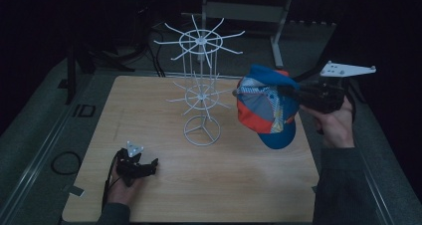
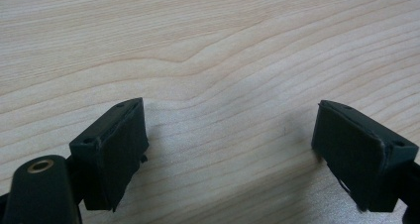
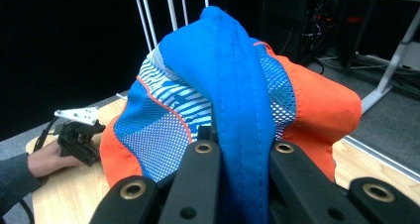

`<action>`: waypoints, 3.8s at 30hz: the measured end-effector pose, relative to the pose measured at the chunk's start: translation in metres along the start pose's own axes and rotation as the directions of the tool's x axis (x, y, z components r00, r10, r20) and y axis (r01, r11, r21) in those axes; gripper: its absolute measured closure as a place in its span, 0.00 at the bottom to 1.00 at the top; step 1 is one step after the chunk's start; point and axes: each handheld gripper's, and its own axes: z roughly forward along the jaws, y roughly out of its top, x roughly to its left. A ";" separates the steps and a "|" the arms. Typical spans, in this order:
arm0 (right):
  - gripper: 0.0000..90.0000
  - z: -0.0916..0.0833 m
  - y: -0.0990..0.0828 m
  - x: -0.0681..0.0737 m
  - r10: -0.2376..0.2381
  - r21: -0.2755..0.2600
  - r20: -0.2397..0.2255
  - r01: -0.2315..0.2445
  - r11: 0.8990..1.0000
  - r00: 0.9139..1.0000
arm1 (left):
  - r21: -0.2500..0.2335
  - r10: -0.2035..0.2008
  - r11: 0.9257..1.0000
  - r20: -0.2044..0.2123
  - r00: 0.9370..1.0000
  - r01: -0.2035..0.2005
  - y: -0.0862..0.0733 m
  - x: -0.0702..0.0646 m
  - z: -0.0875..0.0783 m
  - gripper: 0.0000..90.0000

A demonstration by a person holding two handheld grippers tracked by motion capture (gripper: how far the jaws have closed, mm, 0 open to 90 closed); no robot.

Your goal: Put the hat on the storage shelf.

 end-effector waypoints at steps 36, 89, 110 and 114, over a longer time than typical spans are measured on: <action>0.98 -0.027 0.038 0.003 0.024 -0.142 0.025 -0.020 0.990 0.999 | -0.001 0.000 1.000 0.000 1.000 0.000 0.000 0.000 0.000 0.16; 0.92 0.038 0.028 0.029 -0.039 0.080 -0.030 0.042 0.996 0.999 | 0.004 0.000 1.000 0.002 1.000 0.000 0.000 0.000 0.000 0.16; 0.30 0.059 -0.003 0.027 -0.054 0.235 0.024 0.047 0.971 0.998 | 0.004 0.002 1.000 0.001 1.000 -0.002 0.000 0.000 0.000 0.16; 0.29 0.061 -0.012 0.022 -0.032 0.246 0.032 0.023 0.969 0.999 | 0.005 0.001 1.000 0.002 1.000 -0.001 0.000 0.000 0.000 0.16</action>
